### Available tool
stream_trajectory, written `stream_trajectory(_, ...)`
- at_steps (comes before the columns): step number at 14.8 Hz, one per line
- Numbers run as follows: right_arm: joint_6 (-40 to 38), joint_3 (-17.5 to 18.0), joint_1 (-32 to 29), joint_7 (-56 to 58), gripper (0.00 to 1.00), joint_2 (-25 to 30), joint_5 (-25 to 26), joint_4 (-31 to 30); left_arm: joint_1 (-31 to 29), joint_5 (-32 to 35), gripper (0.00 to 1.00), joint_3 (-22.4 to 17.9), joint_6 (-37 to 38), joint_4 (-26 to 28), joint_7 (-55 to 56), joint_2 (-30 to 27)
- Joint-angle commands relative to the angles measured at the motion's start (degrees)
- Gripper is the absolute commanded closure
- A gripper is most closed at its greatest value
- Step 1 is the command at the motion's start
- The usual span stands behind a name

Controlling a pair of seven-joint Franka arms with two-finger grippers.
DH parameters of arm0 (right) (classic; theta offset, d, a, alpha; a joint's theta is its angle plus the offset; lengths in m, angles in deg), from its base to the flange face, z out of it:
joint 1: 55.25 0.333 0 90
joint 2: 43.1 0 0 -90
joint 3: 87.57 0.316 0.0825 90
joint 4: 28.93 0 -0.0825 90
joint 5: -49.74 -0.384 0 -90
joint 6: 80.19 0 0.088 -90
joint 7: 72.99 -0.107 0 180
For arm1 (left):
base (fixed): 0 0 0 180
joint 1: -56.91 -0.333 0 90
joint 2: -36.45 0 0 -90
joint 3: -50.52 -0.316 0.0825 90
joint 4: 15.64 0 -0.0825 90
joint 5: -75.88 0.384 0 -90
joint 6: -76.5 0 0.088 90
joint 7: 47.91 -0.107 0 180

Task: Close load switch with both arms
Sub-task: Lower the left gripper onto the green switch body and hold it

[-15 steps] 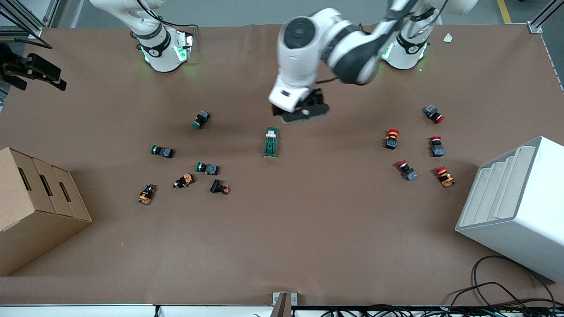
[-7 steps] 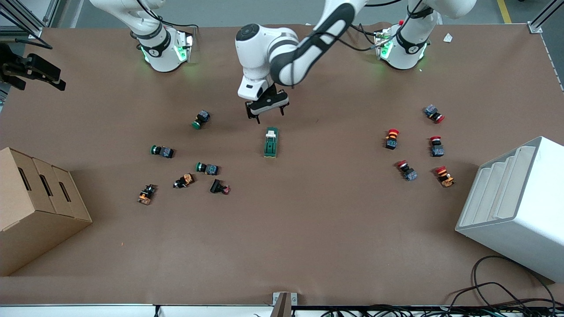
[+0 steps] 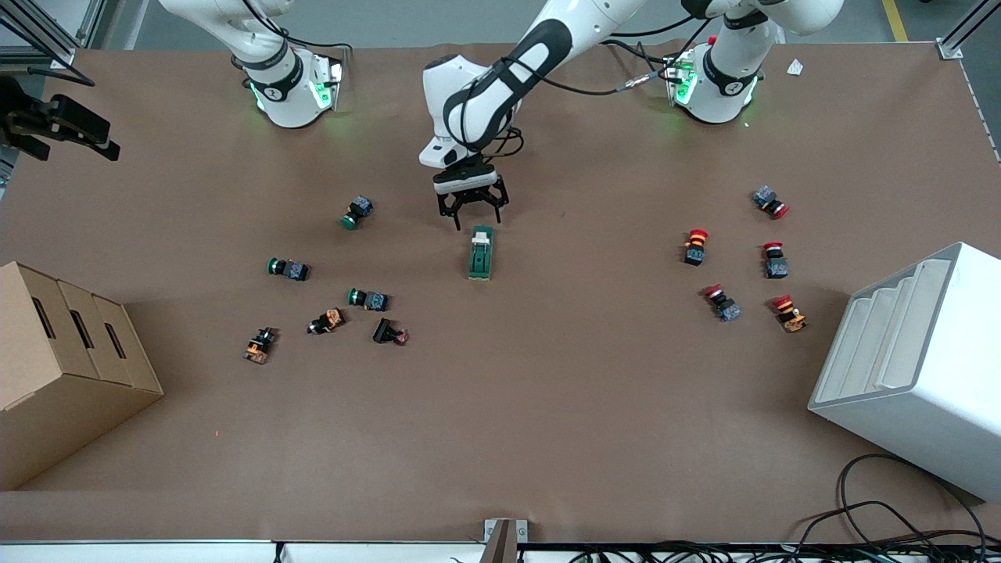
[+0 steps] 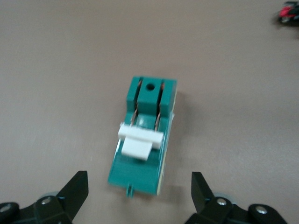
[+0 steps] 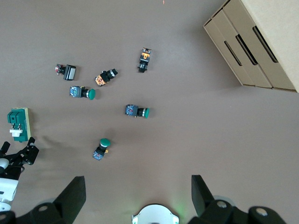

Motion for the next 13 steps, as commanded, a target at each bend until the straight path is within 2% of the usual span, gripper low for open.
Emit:
stream_trajectory(1,0.29,0.26,-0.34,0.56,0.00,1.53,-0.60,-1.34,0.38,11.56,0.02,-0.18,-0.30,2.82,5.54,0.03)
stream_trajectory(6,0.47,0.26,-0.69,0.30,0.00,-0.40,0.37,1.03,0.03,29.25,0.02,-0.27,-0.22,3.44,13.38,2.67)
stream_trajectory(11,0.64,0.26,-0.77,0.57,0.00,-1.02,-0.42,1.56,0.29,34.18,0.01,-0.36,0.75,7.30,16.46,2.23)
stream_trajectory(13,0.90,0.26,-0.69,0.65,0.00,-3.55,0.10,1.56,0.38,36.47,0.01,-0.36,2.24,8.53,20.58,2.32)
